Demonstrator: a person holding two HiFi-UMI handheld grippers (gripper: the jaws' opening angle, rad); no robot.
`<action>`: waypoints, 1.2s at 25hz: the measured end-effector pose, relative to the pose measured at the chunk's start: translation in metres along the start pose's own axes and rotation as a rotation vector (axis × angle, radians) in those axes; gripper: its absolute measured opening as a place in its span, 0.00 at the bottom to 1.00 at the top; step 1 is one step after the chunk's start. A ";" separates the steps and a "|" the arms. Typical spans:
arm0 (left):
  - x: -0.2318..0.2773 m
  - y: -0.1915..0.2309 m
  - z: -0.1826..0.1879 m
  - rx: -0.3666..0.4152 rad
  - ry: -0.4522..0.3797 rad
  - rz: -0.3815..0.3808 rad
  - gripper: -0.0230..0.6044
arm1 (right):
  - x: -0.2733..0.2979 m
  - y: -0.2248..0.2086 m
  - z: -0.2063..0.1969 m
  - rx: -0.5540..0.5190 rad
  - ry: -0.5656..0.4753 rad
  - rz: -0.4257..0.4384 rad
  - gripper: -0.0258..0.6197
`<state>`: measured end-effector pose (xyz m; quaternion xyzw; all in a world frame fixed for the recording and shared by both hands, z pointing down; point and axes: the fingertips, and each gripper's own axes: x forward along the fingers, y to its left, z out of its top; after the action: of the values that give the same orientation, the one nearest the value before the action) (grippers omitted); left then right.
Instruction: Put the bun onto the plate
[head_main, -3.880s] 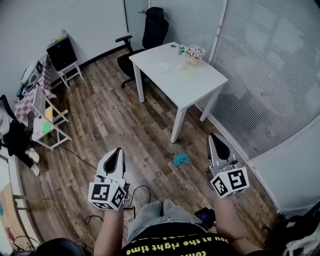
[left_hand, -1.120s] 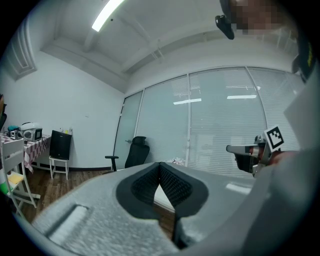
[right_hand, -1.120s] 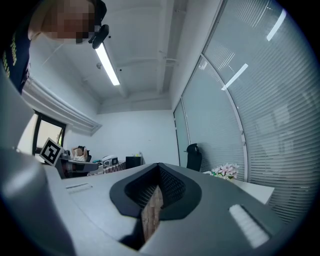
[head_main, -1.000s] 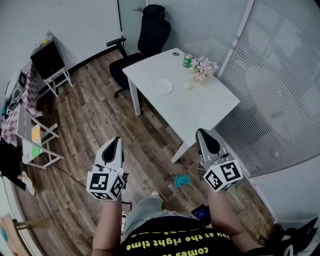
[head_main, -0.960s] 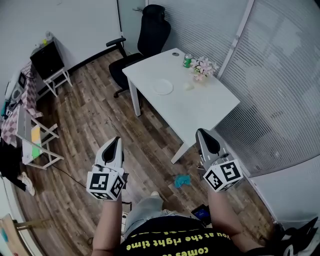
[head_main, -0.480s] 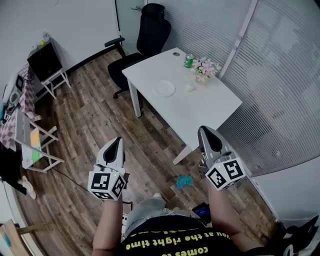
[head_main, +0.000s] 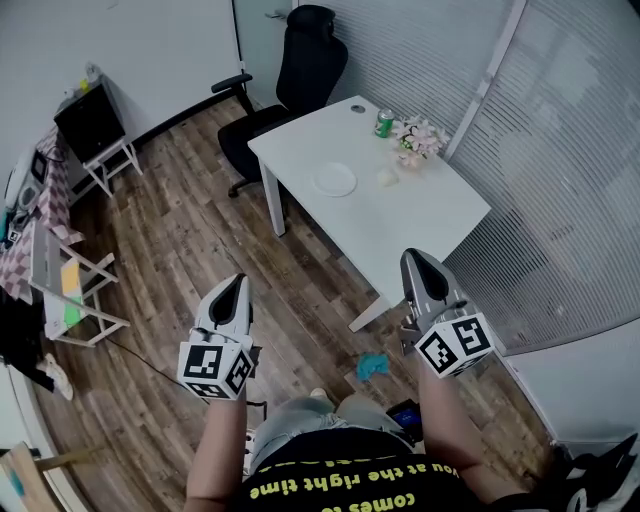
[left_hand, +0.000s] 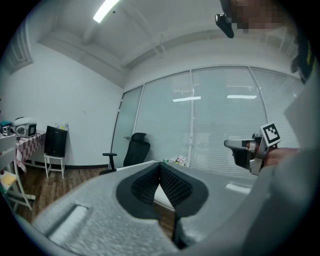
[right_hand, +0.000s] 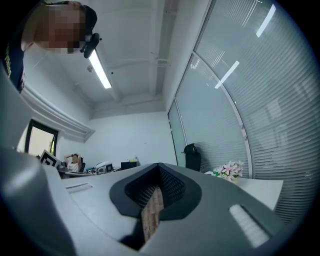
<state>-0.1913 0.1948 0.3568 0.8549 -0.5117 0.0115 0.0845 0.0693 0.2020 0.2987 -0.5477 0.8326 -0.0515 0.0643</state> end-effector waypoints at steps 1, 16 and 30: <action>0.000 0.002 0.000 -0.001 0.000 0.001 0.04 | 0.002 0.000 0.000 -0.001 0.000 0.000 0.05; -0.005 0.007 0.000 -0.003 0.003 0.001 0.04 | 0.009 0.013 0.005 -0.011 -0.004 0.029 0.05; 0.021 0.017 0.001 -0.010 0.003 0.020 0.04 | 0.036 -0.009 0.004 -0.005 -0.016 0.032 0.05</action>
<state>-0.1962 0.1686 0.3598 0.8494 -0.5199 0.0111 0.0895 0.0639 0.1651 0.2942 -0.5348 0.8409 -0.0441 0.0706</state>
